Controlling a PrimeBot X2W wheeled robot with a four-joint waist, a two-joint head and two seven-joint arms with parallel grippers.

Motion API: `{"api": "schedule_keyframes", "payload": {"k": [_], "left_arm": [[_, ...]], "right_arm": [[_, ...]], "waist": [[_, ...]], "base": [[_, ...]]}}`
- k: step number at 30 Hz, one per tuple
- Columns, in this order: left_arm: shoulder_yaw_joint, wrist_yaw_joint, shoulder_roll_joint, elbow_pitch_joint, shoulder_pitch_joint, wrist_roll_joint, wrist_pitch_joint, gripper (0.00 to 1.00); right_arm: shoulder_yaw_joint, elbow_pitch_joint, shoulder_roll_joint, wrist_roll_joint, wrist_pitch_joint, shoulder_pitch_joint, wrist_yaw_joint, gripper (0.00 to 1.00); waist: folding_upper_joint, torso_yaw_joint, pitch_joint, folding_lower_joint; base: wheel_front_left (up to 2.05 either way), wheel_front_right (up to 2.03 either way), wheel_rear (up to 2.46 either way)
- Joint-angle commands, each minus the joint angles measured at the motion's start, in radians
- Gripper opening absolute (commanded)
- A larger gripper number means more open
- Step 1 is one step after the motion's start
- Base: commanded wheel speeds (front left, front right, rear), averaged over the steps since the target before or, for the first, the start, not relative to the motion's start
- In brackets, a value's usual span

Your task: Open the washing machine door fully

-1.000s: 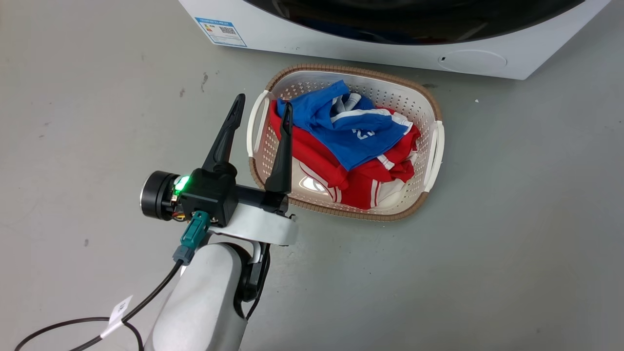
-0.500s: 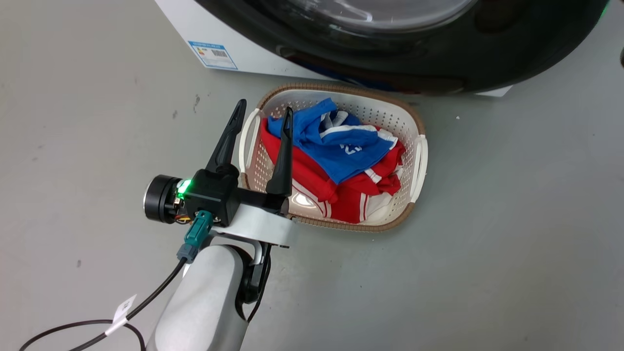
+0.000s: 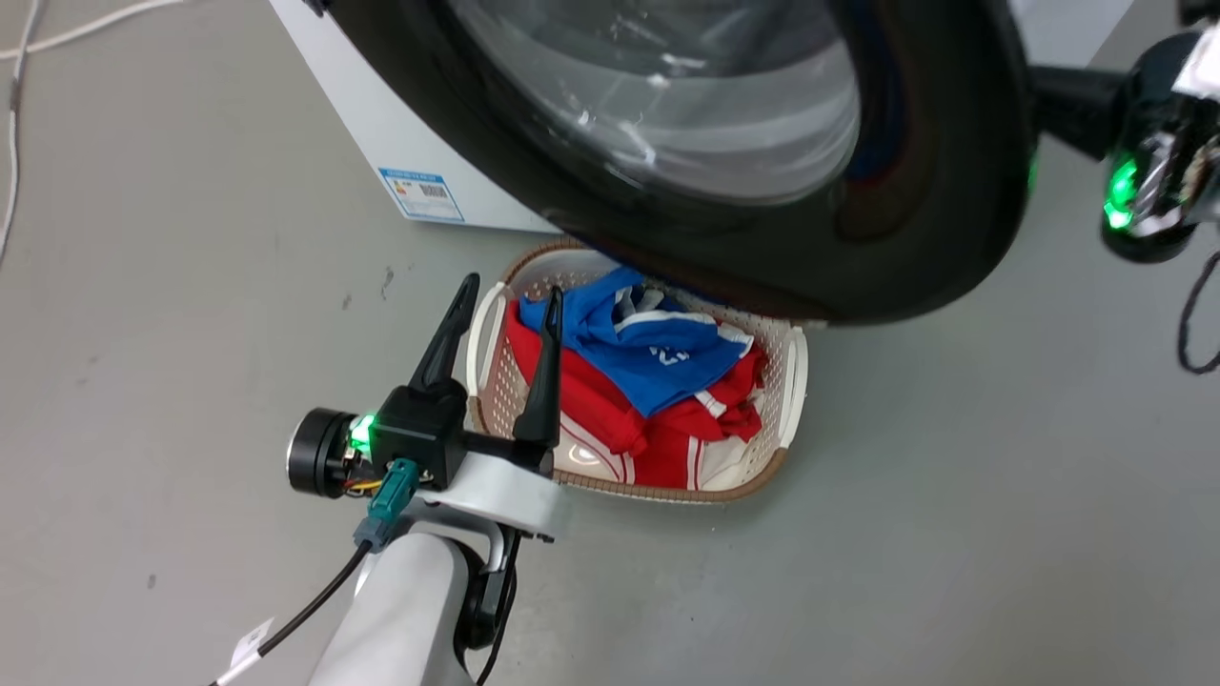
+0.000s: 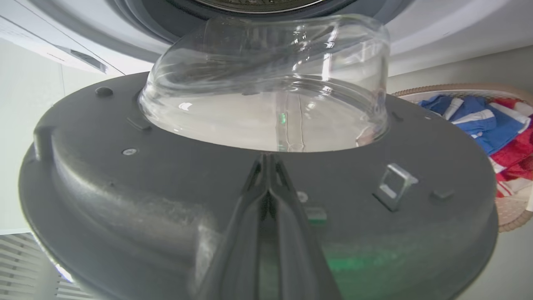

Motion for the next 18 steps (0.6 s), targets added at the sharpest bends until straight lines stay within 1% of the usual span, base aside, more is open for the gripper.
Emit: {"api": "schedule_keyframes", "payload": {"k": [1, 13, 18], "left_arm": [[0.005, -0.002, 0.003, 0.004, 0.015, 0.005, -0.003, 1.0], [0.022, -0.03, 0.018, 0.051, 0.095, -0.001, -0.003, 1.0], [0.025, -0.038, 0.019, 0.057, 0.112, -0.007, -0.003, 1.0]], "right_arm": [[0.004, -0.017, 0.017, 0.008, 0.014, 0.031, 0.0, 0.0], [0.031, -0.236, 0.122, 0.029, 0.087, 0.317, 0.0, 0.0], [0.045, -0.334, 0.164, 0.028, 0.101, 0.409, 0.0, 0.0]], "waist": [[0.0, -0.003, -0.024, 0.0], [0.0, -0.008, -0.158, 0.0], [0.0, -0.001, -0.183, 0.0]], "base": [[0.0, 0.0, 0.0], [0.0, 0.0, 0.0], [0.0, 0.0, 0.0]]}}
